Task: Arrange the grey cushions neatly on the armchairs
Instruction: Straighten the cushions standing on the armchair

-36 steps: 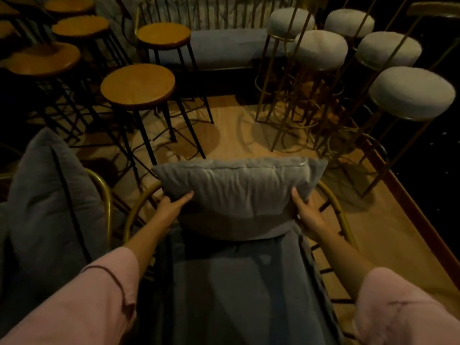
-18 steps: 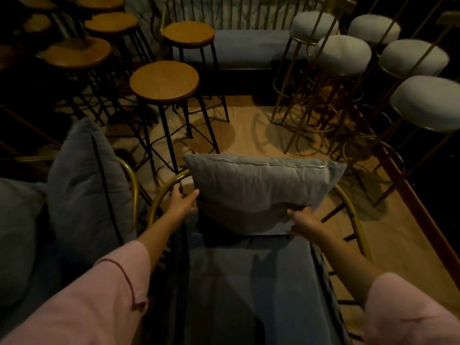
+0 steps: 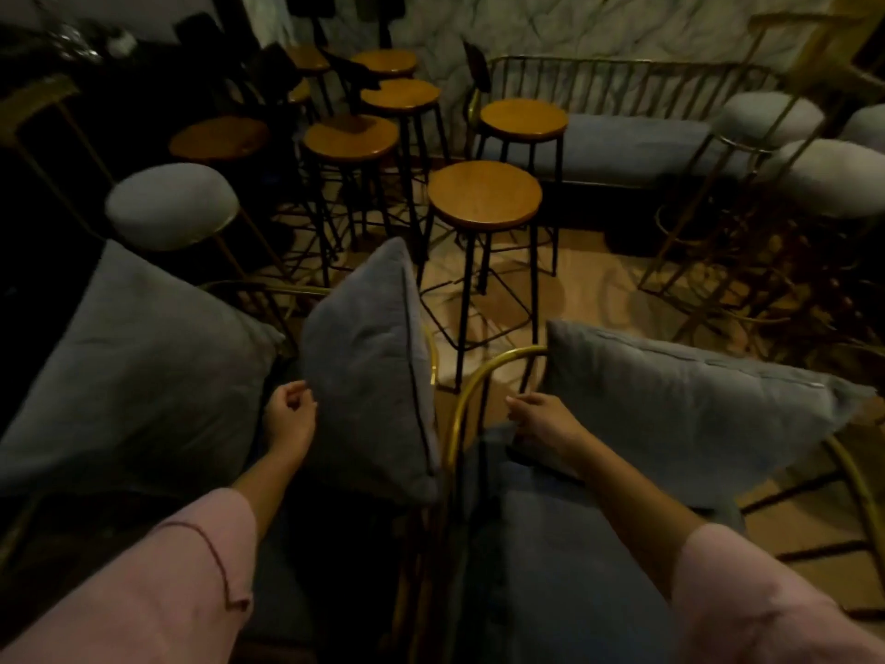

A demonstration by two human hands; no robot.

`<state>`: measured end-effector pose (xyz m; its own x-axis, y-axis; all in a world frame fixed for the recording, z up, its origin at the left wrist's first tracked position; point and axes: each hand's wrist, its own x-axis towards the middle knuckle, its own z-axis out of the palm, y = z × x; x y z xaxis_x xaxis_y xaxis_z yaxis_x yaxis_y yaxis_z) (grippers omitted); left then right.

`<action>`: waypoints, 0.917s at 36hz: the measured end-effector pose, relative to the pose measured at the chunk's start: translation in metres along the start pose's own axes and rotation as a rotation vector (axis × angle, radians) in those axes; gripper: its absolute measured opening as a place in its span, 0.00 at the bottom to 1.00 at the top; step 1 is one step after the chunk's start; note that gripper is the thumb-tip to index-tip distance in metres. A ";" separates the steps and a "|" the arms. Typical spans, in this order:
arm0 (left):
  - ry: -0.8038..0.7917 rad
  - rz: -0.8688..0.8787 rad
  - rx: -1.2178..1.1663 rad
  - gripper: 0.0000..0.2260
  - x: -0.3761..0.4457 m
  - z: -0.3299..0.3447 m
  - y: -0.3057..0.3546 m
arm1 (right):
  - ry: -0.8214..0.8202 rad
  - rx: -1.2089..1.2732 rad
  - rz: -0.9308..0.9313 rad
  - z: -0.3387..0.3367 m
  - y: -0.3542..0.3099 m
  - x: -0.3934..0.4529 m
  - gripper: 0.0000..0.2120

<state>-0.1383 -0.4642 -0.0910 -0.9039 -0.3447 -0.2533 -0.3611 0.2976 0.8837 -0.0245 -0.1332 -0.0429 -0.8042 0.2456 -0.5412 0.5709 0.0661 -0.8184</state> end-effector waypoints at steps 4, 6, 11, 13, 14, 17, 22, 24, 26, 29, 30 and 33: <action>-0.005 -0.079 0.013 0.12 0.037 -0.048 -0.023 | -0.027 -0.119 -0.023 0.064 -0.024 0.012 0.07; -0.035 -0.113 0.018 0.13 0.054 -0.063 -0.030 | -0.027 -0.183 -0.034 0.094 -0.031 0.021 0.07; -0.154 -0.234 0.087 0.16 0.091 -0.080 -0.050 | 0.023 -0.308 -0.058 0.161 -0.044 0.037 0.33; -0.205 -0.265 0.112 0.17 0.109 -0.080 -0.060 | 0.066 -0.337 -0.114 0.182 -0.044 0.046 0.36; -0.228 -0.278 0.118 0.18 0.118 -0.079 -0.064 | 0.087 -0.362 -0.130 0.190 -0.043 0.052 0.38; -0.286 -0.319 0.127 0.19 0.135 -0.075 -0.074 | 0.159 -0.490 -0.067 0.214 -0.041 0.066 0.49; -0.409 -0.385 0.190 0.21 0.171 -0.051 -0.108 | 0.194 -0.646 0.046 0.236 -0.033 0.073 0.60; -0.450 -0.397 0.180 0.23 0.178 -0.038 -0.110 | 0.236 -0.656 0.045 0.236 -0.026 0.078 0.63; -0.482 -0.401 0.131 0.24 0.185 -0.023 -0.111 | 0.279 -0.663 0.022 0.235 -0.019 0.084 0.64; -0.499 -0.437 0.062 0.31 0.202 -0.002 -0.116 | 0.339 -0.699 -0.063 0.232 -0.011 0.094 0.63; -0.514 -0.464 0.041 0.34 0.209 0.004 -0.120 | 0.349 -0.707 -0.085 0.231 -0.008 0.096 0.63; -0.550 -0.529 -0.044 0.49 0.254 0.033 -0.169 | 0.369 -0.683 -0.133 0.229 0.001 0.105 0.63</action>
<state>-0.3141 -0.5726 -0.3173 -0.6010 0.0647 -0.7966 -0.7788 0.1766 0.6019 -0.1460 -0.3284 -0.1444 -0.8344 0.4912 -0.2499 0.5450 0.6680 -0.5068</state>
